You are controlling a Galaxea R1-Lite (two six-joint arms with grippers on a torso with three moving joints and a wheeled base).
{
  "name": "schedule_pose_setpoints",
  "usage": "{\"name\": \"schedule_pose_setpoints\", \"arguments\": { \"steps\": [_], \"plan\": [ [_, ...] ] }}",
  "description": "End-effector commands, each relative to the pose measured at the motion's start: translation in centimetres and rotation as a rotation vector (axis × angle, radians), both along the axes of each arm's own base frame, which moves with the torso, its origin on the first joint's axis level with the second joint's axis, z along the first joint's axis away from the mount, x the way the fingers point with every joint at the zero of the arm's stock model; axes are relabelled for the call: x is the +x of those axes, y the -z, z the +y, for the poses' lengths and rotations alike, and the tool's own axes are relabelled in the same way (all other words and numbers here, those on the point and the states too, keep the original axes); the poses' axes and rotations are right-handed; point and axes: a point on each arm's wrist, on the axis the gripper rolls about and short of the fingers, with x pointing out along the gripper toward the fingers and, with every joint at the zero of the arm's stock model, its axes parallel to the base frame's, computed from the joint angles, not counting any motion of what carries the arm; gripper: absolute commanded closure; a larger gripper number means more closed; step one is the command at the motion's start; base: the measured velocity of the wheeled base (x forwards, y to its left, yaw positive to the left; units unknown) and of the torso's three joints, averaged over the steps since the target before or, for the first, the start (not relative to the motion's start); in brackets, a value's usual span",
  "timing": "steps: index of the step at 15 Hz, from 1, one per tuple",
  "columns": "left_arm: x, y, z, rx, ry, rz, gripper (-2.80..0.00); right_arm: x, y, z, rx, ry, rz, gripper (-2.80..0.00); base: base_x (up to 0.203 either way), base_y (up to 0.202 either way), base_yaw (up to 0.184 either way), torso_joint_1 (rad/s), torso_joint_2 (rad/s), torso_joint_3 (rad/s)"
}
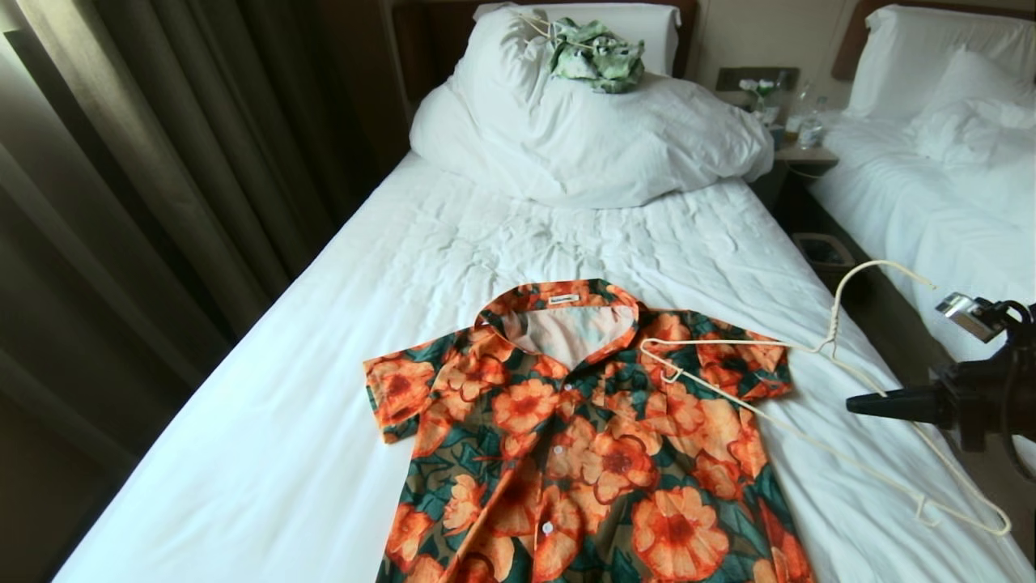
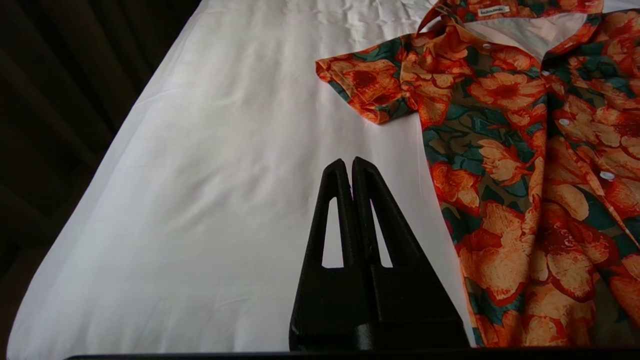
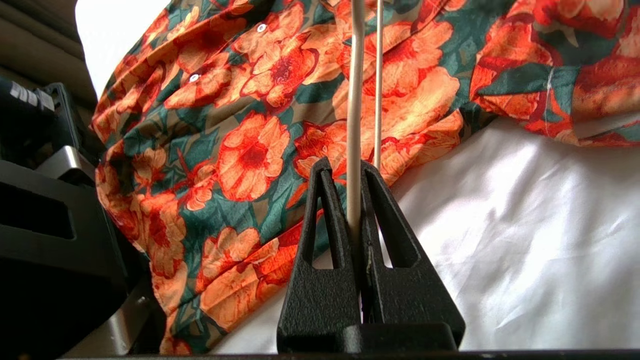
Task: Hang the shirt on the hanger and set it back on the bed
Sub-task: Lift the shirt and hanger
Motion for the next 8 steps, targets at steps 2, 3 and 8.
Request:
{"name": "schedule_pose_setpoints", "arguments": {
  "steps": [2, 3, 8],
  "plan": [
    [0.0, 0.0, 0.0, 0.001, 0.000, -0.001, 0.00, -1.4, -0.9, 0.6, -0.007, -0.047, -0.095, 0.00, 0.000, 0.000, 0.000, 0.000, 0.00, 0.000],
    [0.0, 0.0, 0.0, 0.001, 0.000, -0.001, 0.00, -1.4, -1.0, 0.7, -0.009, -0.061, -0.119, 0.00, 0.000, 0.000, 0.000, 0.000, 0.00, 0.000],
    [0.0, 0.0, 0.0, 0.001, 0.000, -0.001, 0.00, 1.1, -0.1, 0.8, 0.136, -0.203, -0.355, 0.00, 0.000, 0.000, 0.000, 0.000, 0.00, 0.000]
  ]
}}
